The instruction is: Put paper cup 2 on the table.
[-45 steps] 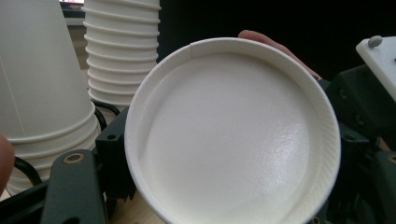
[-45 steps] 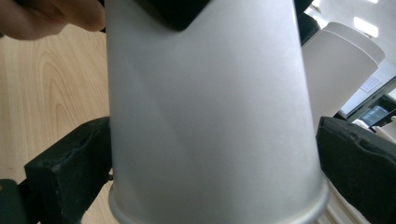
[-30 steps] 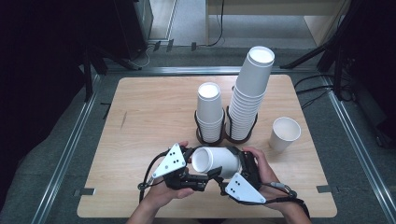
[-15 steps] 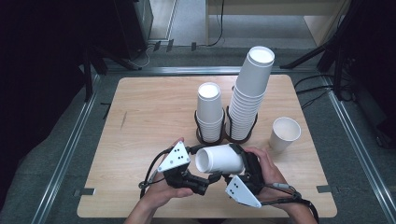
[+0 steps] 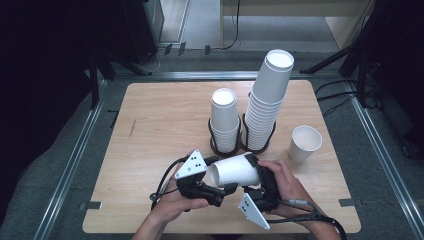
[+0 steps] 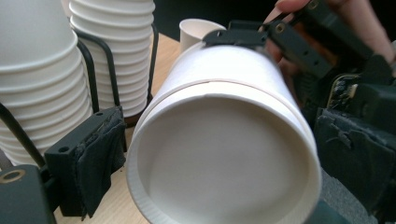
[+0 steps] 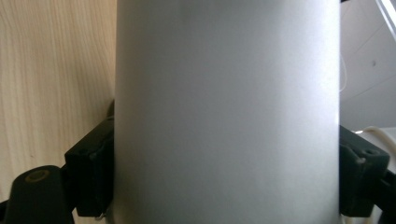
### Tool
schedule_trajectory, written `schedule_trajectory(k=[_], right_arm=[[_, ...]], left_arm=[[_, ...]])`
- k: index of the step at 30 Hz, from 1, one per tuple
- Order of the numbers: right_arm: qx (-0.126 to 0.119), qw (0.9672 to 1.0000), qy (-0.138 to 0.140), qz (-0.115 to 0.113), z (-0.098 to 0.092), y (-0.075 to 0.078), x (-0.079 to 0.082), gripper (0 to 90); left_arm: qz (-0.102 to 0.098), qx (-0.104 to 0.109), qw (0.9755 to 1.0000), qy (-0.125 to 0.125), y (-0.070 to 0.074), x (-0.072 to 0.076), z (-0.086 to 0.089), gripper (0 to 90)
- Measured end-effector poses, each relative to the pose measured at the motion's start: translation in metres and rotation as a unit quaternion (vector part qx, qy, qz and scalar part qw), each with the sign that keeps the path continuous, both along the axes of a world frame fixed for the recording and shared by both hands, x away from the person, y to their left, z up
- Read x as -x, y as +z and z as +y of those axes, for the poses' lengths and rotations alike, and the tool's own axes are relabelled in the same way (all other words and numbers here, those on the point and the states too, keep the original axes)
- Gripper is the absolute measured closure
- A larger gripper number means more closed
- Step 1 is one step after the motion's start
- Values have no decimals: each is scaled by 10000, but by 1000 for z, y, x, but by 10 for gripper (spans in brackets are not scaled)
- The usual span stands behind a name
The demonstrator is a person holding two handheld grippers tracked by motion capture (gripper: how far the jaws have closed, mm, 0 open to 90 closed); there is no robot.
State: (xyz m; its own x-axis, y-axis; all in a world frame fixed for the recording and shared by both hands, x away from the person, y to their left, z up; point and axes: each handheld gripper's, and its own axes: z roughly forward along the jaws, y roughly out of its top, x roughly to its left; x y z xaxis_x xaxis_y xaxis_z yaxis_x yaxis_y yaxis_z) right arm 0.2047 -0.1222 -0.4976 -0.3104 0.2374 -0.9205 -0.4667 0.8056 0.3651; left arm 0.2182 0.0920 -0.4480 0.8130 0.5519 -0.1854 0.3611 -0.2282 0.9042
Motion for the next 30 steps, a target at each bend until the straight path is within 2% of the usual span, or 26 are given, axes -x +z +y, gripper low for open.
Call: schedule_trajectory(k=[1, 4, 8, 9, 16, 22, 24, 26, 27, 30], right_arm=[[99, 9999, -9, -85, 0, 0, 0, 135], [193, 9997, 1, -180, 1, -1, 1, 134], [231, 9995, 20, -217, 2, -2, 2, 135], [263, 9993, 46, -246, 2, -3, 2, 135], [334, 9990, 52, -307, 3, -6, 1, 126], [311, 9993, 60, -179, 4, -9, 1, 76], [242, 9997, 56, -70, 5, -9, 0, 52], [198, 9998, 54, 53, 5, -7, 1, 17], [161, 9997, 82, 143, 4, -6, 2, 0], [97, 9996, 94, 245, 3, -4, 2, 0]], left_arm=[[18, -13, 10000, -16, 0, 0, 0, 39], [60, -48, 9999, -75, -1, 0, -2, 45], [107, -62, 9999, -23, -1, 0, -2, 81], [102, -60, 9999, -17, -1, 0, -1, 140], [147, -127, 9997, -130, -3, -1, -1, 189], [235, -93, 9994, -232, -5, -3, 3, 213], [227, -123, 9994, -246, -5, -3, 2, 222], [204, -156, 9996, -151, -6, -4, 3, 228], [230, -116, 9995, -161, -7, -5, 4, 229], [239, -96, 9996, -144, -7, -6, 7, 229]])
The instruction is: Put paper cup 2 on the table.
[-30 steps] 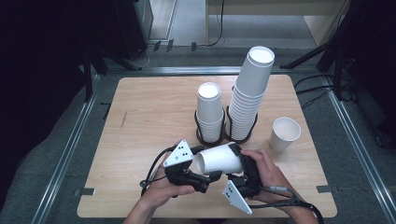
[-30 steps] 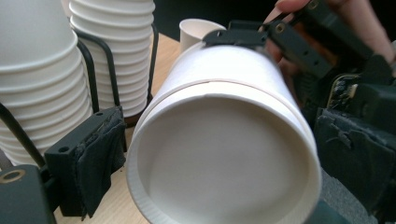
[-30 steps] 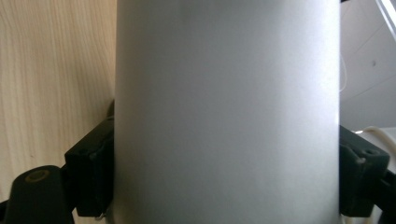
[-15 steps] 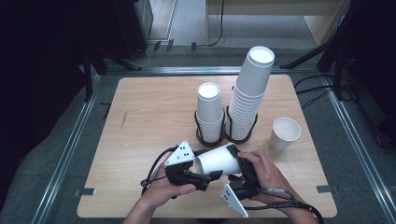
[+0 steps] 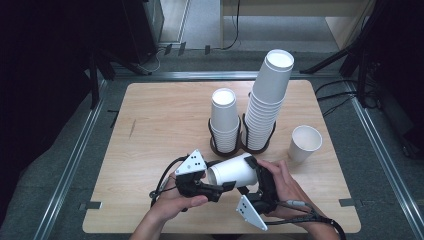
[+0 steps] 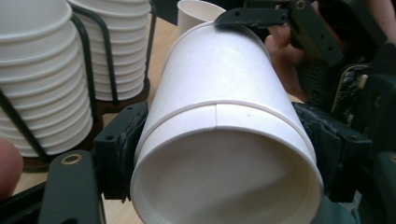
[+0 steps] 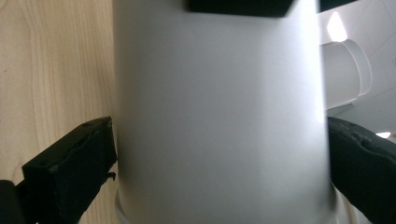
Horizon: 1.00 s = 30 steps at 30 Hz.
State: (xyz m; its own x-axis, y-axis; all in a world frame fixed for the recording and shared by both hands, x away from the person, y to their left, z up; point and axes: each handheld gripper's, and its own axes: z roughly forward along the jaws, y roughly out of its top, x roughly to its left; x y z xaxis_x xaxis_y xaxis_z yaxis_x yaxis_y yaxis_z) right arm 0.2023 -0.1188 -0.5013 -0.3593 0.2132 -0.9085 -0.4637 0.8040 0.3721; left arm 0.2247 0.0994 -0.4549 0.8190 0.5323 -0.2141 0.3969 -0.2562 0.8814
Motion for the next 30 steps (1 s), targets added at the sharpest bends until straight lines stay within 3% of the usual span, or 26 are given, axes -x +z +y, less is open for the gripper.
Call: schedule_trajectory(k=[10, 14, 18, 22, 24, 26, 30], right_arm=[[-450, 9985, 44, 314, -5, 8, 1, 0], [-681, 9964, 77, 490, -8, 13, 2, 0], [-1019, 9917, 87, 773, -10, 17, 4, 0], [-1419, 9851, 124, 961, -11, 21, 4, 0], [-1702, 9801, 104, 1014, -13, 25, 3, 0], [-1996, 9730, 101, 1153, -14, 29, 3, 0], [-2624, 9535, 68, 1481, -15, 35, 2, 1]], left_arm=[[-46, 140, 9999, 81, 2, -3, 8, 232], [-114, 166, 9997, 111, 5, -2, 11, 232], [-182, 218, 9995, 131, 8, -3, 16, 233], [-233, 301, 9989, 275, 11, -4, 23, 233], [-293, 353, 9983, 367, 14, -3, 27, 232], [-356, 410, 9979, 349, 16, -3, 30, 232], [-500, 477, 9965, 468, 22, 0, 33, 233]])
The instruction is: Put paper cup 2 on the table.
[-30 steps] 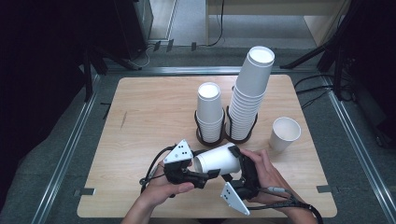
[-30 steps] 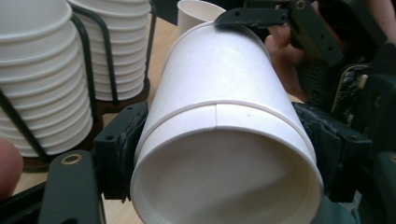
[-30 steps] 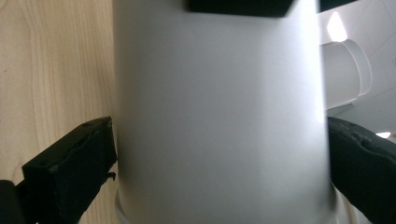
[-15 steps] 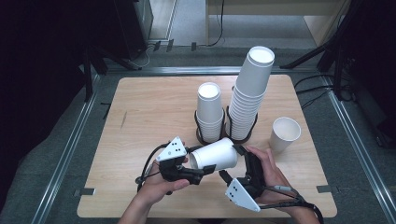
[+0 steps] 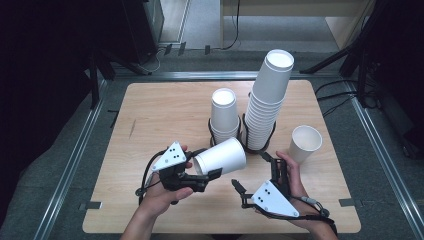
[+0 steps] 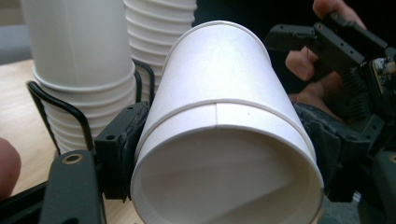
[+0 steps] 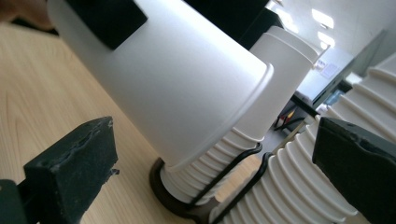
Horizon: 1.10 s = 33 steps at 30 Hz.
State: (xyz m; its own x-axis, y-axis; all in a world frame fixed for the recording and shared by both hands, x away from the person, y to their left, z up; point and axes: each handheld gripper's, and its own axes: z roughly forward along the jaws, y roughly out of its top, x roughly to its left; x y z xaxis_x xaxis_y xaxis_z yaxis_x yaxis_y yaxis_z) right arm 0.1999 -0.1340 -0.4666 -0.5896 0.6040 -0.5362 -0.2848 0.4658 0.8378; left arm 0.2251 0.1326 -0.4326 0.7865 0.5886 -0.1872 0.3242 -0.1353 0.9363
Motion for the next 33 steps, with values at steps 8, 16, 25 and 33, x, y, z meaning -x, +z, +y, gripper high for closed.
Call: schedule_trajectory(k=[8, 16, 25, 33], right_arm=[[-1212, 9884, 183, 900, 4, 6, -1, 1], [-1946, 9625, 159, 1881, 9, 11, -6, 0], [-2774, 9170, 205, 2857, 17, 5, -7, 0], [-3543, 8583, 106, 3711, 20, 3, -11, 0]], left_arm=[[-224, 210, 9992, 271, 5, 2, 8, 234], [-354, 401, 9977, 405, 4, 3, 7, 234], [-394, 472, 9968, 502, 1, 3, 4, 234], [-455, 621, 9951, 614, 4, 4, 8, 234]])
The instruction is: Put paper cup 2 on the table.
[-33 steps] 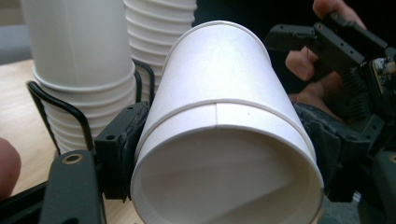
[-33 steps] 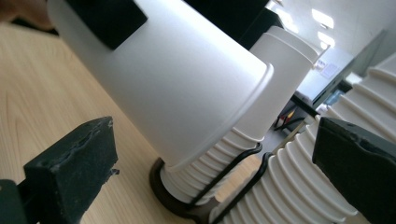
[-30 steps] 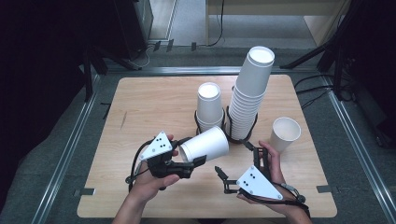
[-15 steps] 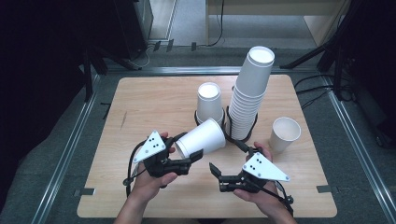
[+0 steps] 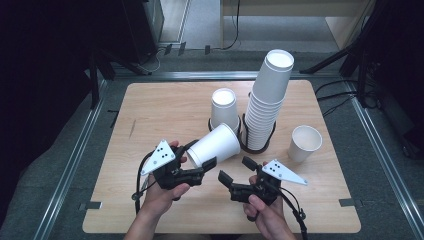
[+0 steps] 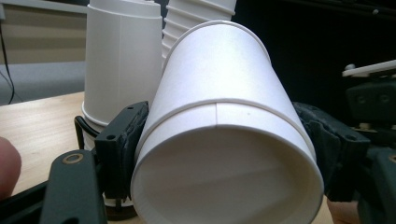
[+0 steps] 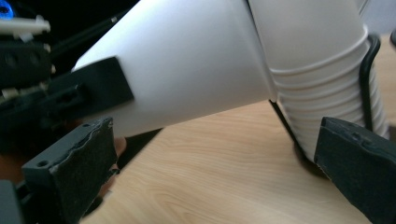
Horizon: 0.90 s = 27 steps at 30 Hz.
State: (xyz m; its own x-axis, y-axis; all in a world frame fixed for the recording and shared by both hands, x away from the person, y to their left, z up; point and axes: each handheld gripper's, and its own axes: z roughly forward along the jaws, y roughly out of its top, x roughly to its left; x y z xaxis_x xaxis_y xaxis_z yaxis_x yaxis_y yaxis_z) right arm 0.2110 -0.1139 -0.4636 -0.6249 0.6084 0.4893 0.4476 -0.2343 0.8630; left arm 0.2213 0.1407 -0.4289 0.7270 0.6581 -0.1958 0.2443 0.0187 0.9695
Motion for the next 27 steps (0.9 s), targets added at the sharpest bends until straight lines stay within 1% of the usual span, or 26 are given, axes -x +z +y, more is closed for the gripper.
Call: schedule_trajectory(k=[2, 4, 5, 6, 7, 8, 9, 10, 12, 13, 14, 15, 18, 19, 20, 21, 22, 23, 24, 25, 26, 27], right_arm=[[-249, 9993, 40, 274, 0, 0, -3, 0], [-511, 9975, -38, 492, 1, 0, -4, 0], [-650, 9959, -94, 617, 1, -1, -5, 0], [-812, 9933, -255, 776, 1, -1, -6, 0], [-925, 9913, -305, 886, 1, -1, -7, 0], [-1109, 9878, -329, 1044, 0, 0, -9, 0], [-1292, 9837, -425, 1179, -1, 0, -11, 0], [-1393, 9812, -445, 1256, -1, 0, -12, 0], [-1642, 9746, -507, 1439, -1, 0, -14, 0], [-1781, 9702, -518, 1557, -1, 0, -14, 0], [-1959, 9644, -516, 1700, 0, -1, -15, 0], [-2085, 9598, -494, 1813, 1, -1, -15, 0], [-2514, 9445, -542, 2046, 3, -2, -16, 0], [-2670, 9381, -540, 2138, 4, -2, -15, 0], [-2775, 9337, -540, 2195, 6, -3, -16, 0], [-2848, 9304, -548, 2241, 8, -4, -16, 0], [-2969, 9254, -532, 2295, 9, -4, -16, 0], [-3097, 9197, -541, 2352, 11, -5, -15, 0], [-3164, 9176, -547, 2344, 12, -5, -15, 0], [-3175, 9179, -549, 2317, 13, -6, -15, 0], [-3269, 9145, -556, 2318, 16, -5, -15, 0], [-3333, 9130, -558, 2286, 18, -5, -16, 0]], left_arm=[[1, 28, 10000, 11, 0, 0, 1, 234], [-24, 37, 10000, 31, 1, 0, 0, 234], [-23, 51, 10000, 27, 1, 0, 0, 234], [-20, 56, 10000, 15, 1, 0, 0, 234], [-33, 43, 10000, 28, 1, 0, 0, 234], [-42, 33, 10000, 43, 1, 0, 0, 234], [-37, 41, 10000, 35, 1, 0, 0, 234], [-46, 25, 10000, 33, 0, 1, -1, 234], [-45, 44, 10000, 31, 0, 1, -2, 234], [-53, 24, 10000, 38, -1, 1, -3, 234], [-53, 22, 10000, 48, -1, 1, -4, 234], [-56, 4, 10000, 59, -2, 1, -5, 234], [-50, -7, 10000, 71, -4, 1, -8, 234], [-53, 5, 9999, 95, -5, 1, -9, 234], [-53, 8, 9999, 93, -5, 1, -10, 234], [-56, 9, 9999, 109, -6, 1, -10, 234], [-52, 2, 9999, 117, -6, 1, -12, 234], [-49, 3, 9999, 109, -6, 2, -12, 234], [-49, 7, 9999, 111, -7, 2, -13, 234], [-37, 18, 9999, 97, -7, 2, -14, 234], [-21, 45, 10000, 75, -7, 2, -15, 234], [3, 64, 10000, 46, -6, 3, -16, 234]])
